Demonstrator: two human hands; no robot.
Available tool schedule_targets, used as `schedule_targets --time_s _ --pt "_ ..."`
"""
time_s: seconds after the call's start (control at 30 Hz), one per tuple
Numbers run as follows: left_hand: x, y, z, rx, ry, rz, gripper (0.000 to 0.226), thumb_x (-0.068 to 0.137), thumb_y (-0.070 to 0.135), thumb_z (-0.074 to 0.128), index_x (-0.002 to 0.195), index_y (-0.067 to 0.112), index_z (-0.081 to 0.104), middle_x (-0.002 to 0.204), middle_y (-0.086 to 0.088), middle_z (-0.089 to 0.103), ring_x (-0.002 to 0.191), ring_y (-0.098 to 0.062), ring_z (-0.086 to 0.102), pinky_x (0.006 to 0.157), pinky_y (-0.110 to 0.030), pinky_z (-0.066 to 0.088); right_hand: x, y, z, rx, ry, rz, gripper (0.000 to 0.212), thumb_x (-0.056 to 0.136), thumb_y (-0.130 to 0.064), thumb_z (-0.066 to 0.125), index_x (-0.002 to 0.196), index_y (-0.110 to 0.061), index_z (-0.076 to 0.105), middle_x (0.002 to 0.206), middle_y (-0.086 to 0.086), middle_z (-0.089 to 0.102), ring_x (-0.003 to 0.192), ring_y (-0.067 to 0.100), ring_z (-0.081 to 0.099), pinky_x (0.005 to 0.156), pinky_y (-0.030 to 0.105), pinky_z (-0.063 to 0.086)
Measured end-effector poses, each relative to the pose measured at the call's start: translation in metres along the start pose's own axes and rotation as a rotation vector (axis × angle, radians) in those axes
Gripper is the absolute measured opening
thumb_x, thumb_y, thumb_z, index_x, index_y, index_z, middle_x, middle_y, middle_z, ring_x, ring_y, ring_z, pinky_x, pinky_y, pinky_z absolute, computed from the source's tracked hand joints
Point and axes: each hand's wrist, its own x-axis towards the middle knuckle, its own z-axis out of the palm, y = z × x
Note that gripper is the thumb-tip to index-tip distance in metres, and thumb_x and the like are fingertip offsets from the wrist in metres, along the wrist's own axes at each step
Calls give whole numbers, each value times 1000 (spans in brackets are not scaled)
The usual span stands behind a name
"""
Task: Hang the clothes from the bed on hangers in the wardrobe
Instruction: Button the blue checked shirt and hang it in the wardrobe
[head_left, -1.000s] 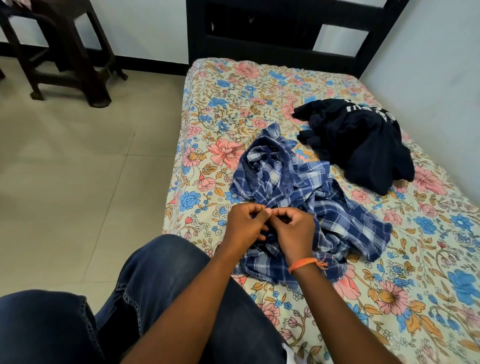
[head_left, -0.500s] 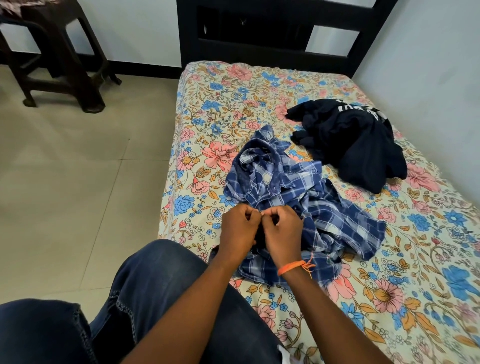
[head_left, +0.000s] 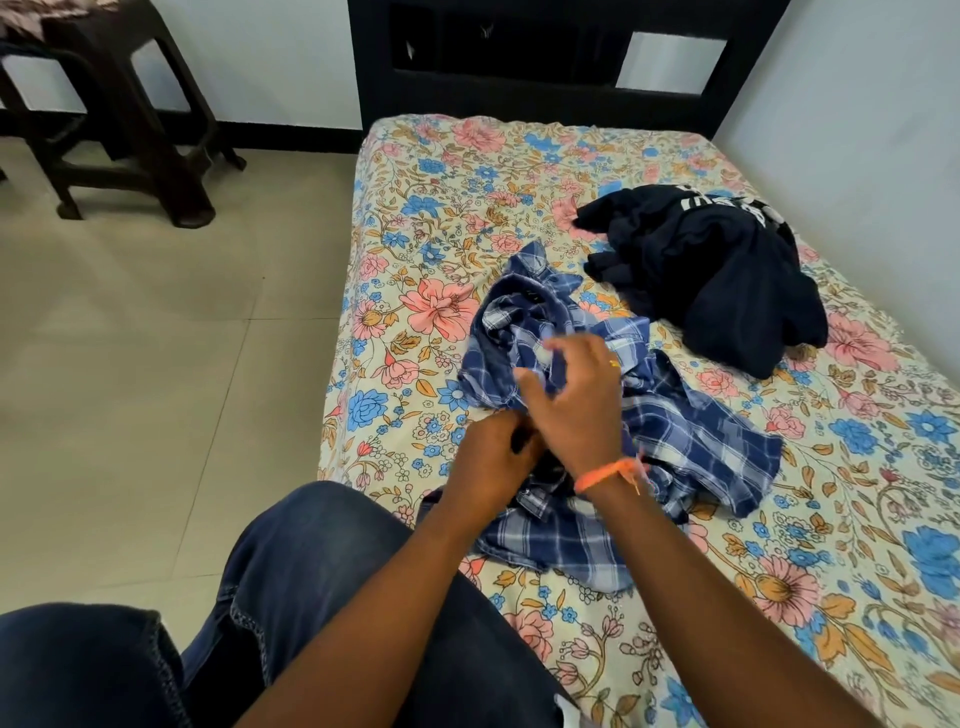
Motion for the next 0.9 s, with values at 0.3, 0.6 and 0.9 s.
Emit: schedule_targets --time_s 0.3,0.6,0.9 --pt "34 -9 -20 -245 204 -284 12 92 18 65 85 27 67 88 14 68 80 -3 65 68 -18 51 62 62 1 -286 -298 148 4 83 -8 68 82 -11 68 92 7 64 77 24 58 67 32 46" --pt "131 -3 -7 -452 147 -708 68 82 41 77 120 -9 53 111 -29 61 104 -38 63 75 -37 54 36 104 -26 48 -91 527 14 80 -1 67 92 5 69 92 18 72 88 32 66 70 32 46" --pt "75 13 -47 -632 95 -376 21 91 -1 57 106 12 66 98 -5 73 79 -22 71 71 -34 56 44 28 -32 193 350 128 26 80 1 53 102 -9 61 107 5 54 91 18 53 77 26 43"
